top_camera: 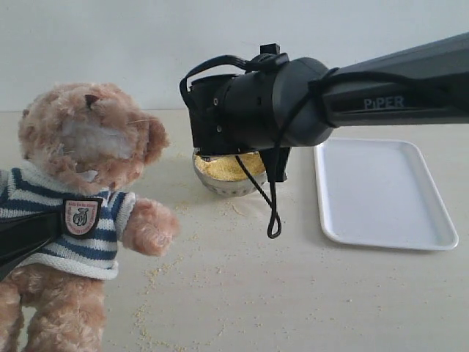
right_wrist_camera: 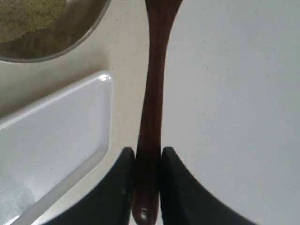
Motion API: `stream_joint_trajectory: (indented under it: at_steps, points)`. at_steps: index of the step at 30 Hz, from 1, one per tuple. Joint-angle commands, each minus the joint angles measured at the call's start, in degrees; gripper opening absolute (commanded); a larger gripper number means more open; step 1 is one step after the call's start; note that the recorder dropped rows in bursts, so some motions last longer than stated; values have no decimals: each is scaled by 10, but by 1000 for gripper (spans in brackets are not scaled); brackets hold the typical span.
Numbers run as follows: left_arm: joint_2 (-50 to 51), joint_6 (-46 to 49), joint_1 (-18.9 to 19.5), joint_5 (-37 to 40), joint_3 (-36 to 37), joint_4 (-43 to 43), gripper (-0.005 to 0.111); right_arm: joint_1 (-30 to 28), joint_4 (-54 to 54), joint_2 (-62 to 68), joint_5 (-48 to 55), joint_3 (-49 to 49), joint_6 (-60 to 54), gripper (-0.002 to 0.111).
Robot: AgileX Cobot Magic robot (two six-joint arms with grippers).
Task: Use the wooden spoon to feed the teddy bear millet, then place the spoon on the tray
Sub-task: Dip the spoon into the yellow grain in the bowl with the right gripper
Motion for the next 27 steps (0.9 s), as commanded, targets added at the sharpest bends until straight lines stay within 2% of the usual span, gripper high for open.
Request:
stream_joint_trajectory:
  at_steps: [1, 27]
  points:
    - [1, -2, 2, 8, 0, -12, 5, -3, 15, 9, 42, -10, -22, 0]
    - [1, -2, 2, 8, 0, -12, 5, -25, 61, 49, 40, -10, -66, 0]
